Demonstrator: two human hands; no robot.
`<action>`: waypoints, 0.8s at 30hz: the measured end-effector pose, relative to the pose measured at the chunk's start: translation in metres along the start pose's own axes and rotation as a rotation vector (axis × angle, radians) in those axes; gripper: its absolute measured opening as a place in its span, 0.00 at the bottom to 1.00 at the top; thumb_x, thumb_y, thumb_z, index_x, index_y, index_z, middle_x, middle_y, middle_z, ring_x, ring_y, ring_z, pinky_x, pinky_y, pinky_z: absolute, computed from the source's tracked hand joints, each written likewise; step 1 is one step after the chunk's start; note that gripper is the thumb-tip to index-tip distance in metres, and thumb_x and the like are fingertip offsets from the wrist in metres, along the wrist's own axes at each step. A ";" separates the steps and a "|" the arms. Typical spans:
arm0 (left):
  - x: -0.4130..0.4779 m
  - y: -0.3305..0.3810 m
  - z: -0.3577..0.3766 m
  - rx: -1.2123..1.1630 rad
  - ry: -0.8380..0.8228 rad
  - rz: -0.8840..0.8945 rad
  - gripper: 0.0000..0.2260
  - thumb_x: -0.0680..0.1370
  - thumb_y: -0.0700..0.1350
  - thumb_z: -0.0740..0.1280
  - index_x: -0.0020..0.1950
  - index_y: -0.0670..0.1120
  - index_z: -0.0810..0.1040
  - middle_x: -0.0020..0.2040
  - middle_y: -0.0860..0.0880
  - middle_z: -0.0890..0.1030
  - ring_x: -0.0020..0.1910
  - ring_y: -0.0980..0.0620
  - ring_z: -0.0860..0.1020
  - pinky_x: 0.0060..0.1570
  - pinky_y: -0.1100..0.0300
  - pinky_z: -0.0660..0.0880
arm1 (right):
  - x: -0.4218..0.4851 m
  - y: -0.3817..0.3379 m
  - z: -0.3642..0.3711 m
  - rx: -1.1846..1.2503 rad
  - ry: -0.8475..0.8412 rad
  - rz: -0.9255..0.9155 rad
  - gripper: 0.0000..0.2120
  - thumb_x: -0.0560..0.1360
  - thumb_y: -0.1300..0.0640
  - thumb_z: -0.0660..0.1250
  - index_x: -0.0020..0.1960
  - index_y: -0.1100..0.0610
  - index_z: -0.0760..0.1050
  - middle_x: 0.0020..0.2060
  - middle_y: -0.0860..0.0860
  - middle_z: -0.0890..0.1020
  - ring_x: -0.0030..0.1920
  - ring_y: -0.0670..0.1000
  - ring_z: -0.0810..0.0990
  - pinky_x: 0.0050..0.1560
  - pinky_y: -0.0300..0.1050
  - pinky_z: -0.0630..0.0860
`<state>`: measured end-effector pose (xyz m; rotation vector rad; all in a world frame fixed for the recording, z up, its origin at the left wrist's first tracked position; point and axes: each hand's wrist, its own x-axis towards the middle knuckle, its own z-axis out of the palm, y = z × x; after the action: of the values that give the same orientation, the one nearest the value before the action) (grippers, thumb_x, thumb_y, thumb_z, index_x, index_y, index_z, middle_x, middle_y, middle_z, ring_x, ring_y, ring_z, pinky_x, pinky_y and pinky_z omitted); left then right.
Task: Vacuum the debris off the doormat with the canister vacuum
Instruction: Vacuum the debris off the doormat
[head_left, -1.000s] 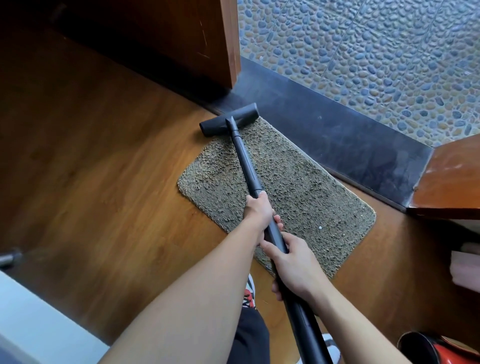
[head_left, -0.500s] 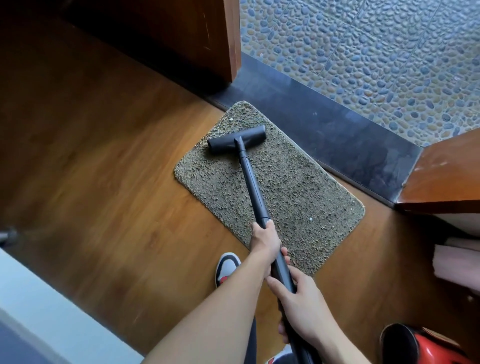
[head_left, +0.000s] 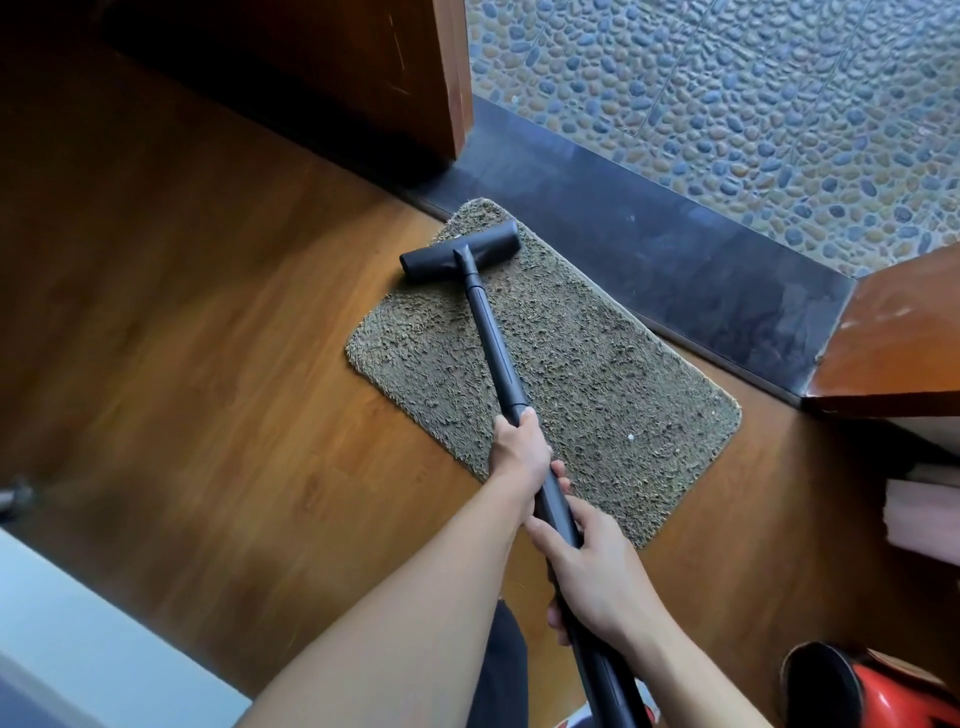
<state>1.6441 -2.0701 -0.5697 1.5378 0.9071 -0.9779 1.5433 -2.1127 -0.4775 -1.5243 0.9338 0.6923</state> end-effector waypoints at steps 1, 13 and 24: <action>0.005 0.007 -0.001 0.005 0.003 0.003 0.09 0.85 0.50 0.55 0.58 0.45 0.66 0.37 0.44 0.71 0.23 0.50 0.70 0.22 0.61 0.71 | 0.005 -0.007 0.001 -0.002 -0.002 0.002 0.09 0.80 0.51 0.68 0.48 0.55 0.73 0.22 0.50 0.76 0.22 0.57 0.78 0.22 0.48 0.77; 0.033 0.063 -0.008 0.001 -0.018 0.003 0.09 0.85 0.50 0.54 0.57 0.44 0.65 0.36 0.44 0.70 0.24 0.50 0.69 0.22 0.62 0.71 | 0.048 -0.049 0.008 -0.093 0.020 -0.027 0.12 0.79 0.45 0.68 0.47 0.53 0.74 0.30 0.51 0.79 0.30 0.63 0.85 0.38 0.63 0.84; -0.020 0.005 0.009 -0.014 -0.079 -0.073 0.10 0.85 0.50 0.54 0.59 0.45 0.64 0.36 0.44 0.70 0.23 0.50 0.69 0.22 0.62 0.71 | -0.015 -0.005 -0.017 -0.013 -0.005 0.039 0.10 0.81 0.53 0.67 0.49 0.59 0.72 0.22 0.51 0.75 0.22 0.58 0.78 0.23 0.48 0.76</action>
<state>1.6397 -2.0814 -0.5505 1.4524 0.9180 -1.0746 1.5385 -2.1261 -0.4592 -1.5183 0.9592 0.7315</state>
